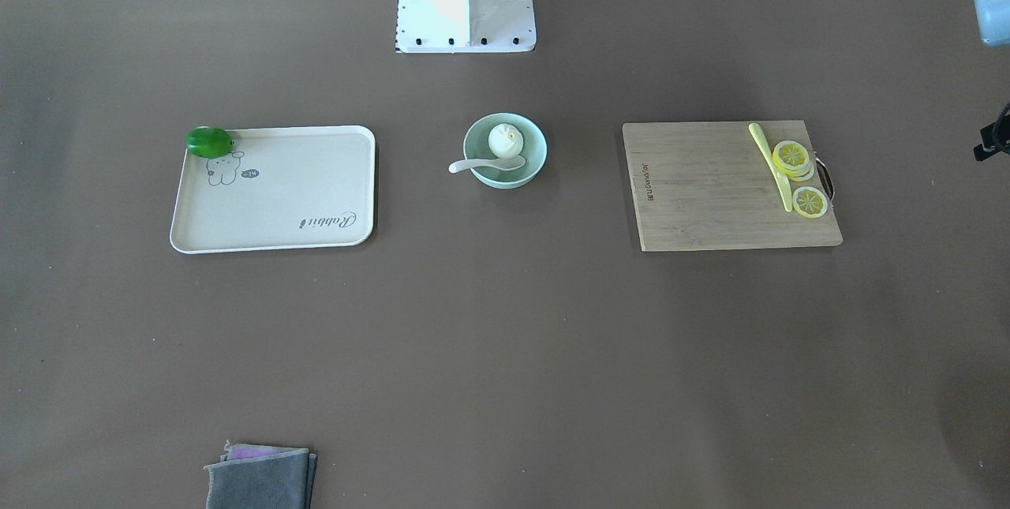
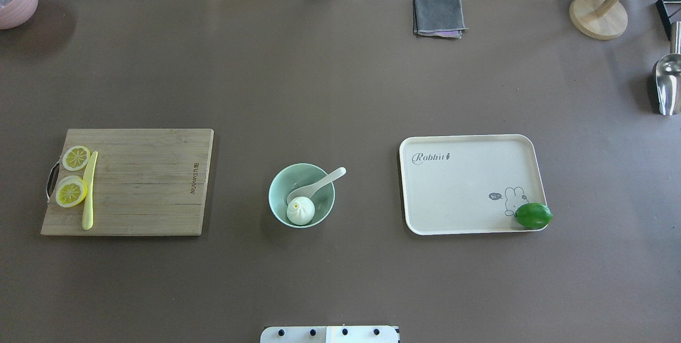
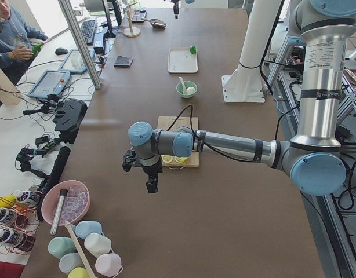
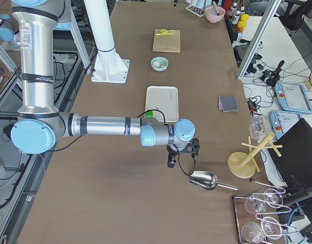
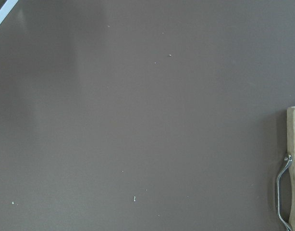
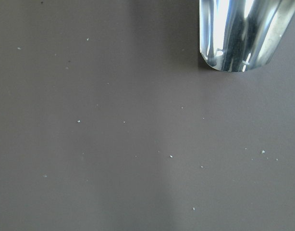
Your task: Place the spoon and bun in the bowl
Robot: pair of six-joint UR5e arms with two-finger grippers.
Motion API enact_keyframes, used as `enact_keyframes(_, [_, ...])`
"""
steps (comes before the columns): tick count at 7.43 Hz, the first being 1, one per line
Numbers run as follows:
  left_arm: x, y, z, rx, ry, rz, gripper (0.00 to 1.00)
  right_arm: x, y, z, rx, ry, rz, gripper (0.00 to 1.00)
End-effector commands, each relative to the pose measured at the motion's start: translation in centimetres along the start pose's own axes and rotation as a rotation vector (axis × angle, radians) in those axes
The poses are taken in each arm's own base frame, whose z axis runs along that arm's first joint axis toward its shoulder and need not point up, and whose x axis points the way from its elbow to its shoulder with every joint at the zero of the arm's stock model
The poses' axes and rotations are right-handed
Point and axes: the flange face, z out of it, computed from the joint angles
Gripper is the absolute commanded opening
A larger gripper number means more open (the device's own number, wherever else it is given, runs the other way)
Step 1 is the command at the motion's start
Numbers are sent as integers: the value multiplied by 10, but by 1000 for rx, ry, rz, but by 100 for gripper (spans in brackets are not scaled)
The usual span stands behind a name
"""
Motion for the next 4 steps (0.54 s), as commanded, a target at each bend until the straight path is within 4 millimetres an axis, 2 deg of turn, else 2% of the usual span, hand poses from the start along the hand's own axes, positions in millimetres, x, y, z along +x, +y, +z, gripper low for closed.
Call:
enact_keyframes(1, [0,-1,-1,1,0,-1,98,8,2,-10,19,-10,17,100])
enact_keyframes(4, [2,-1,-3,2,2,0,98,6,1,-14,27,-10,13,100])
